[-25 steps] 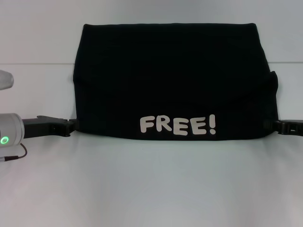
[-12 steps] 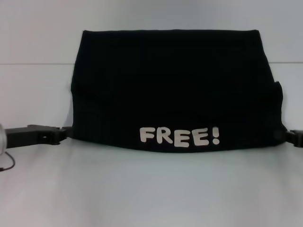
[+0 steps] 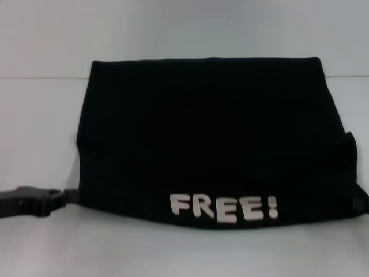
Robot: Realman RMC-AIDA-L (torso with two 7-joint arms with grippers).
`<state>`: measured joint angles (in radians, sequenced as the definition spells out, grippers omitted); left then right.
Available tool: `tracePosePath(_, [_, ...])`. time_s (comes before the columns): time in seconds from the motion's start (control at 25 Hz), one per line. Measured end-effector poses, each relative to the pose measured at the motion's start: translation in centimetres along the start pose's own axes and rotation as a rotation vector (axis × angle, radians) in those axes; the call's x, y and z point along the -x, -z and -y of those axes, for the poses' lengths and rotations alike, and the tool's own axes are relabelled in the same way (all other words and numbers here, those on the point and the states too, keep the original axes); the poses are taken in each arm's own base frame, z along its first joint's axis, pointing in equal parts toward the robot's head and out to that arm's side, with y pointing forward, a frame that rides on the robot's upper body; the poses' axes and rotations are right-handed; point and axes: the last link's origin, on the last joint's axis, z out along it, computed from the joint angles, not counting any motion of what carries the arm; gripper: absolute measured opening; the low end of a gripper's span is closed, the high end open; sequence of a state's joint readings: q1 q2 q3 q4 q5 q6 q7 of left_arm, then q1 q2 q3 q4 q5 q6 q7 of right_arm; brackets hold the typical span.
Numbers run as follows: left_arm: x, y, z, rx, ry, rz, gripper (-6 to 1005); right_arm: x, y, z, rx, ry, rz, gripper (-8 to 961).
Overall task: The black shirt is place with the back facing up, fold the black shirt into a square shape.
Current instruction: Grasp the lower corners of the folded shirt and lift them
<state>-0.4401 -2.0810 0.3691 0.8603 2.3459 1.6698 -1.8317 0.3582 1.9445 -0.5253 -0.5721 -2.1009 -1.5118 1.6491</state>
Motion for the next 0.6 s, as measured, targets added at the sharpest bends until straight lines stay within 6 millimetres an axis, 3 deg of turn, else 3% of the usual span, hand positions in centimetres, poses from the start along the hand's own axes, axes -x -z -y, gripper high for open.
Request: tracePosePath(0.6, [4.9,4.0,-3.7,0.243,0.042,0.108,1,-5.9,6.2,-3.2,0.149,-0.01,0.025,51])
